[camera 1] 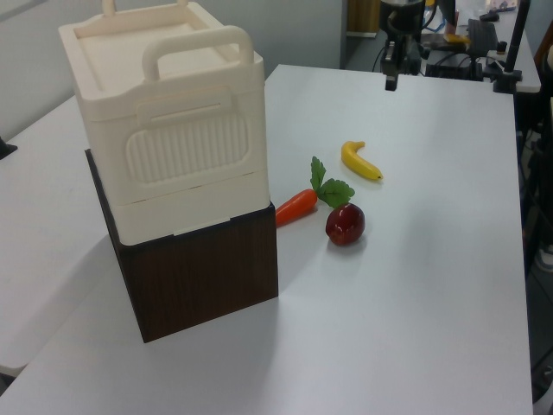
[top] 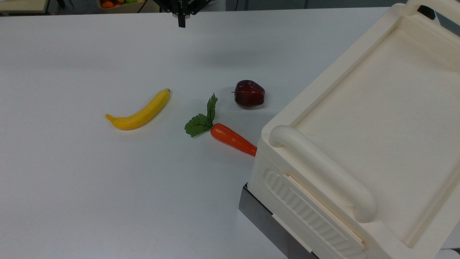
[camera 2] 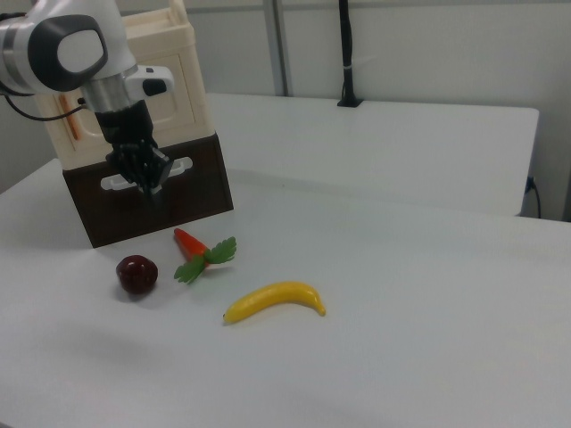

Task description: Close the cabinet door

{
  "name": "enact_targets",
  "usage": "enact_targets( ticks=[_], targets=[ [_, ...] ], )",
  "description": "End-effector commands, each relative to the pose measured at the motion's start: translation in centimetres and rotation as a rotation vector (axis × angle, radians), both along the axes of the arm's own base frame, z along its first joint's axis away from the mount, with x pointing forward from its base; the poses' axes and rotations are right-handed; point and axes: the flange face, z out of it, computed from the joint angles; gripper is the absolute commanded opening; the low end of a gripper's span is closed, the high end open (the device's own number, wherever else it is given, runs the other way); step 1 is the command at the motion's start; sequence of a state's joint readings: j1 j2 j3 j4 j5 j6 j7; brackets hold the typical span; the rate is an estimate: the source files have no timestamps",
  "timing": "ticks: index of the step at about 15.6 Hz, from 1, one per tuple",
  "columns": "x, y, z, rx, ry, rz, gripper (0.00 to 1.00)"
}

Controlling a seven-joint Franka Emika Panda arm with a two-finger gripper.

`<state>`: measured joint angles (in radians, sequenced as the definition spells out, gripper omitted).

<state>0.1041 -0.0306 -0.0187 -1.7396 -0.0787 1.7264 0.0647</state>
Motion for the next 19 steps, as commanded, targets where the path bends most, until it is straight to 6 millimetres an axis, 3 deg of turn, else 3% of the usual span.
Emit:
enact_targets(
  ticks=[1, 2, 3, 6, 8, 14, 16, 19],
  targets=[
    [-1.4, -0.8, 0.3, 0.002, 0.035, -0.005, 0.24],
    [-1.3, -0.9, 0.3, 0.004, 0.036, -0.005, 0.38],
    [-1.3, -1.1, 0.4, 0.006, 0.033, -0.007, 0.42],
    [-1.1, -1.8, 0.8, 0.006, 0.025, -0.016, 0.89],
    [-1.0, -2.2, 1.2, 0.007, 0.016, -0.023, 1.00],
    [0.6, -2.3, 2.1, 0.022, -0.010, -0.046, 1.00],
    [1.2, -3.6, 2.3, 0.087, -0.014, -0.094, 1.00],
    [1.4, -2.8, 2.0, 0.091, -0.008, -0.077, 1.00]
  ],
)
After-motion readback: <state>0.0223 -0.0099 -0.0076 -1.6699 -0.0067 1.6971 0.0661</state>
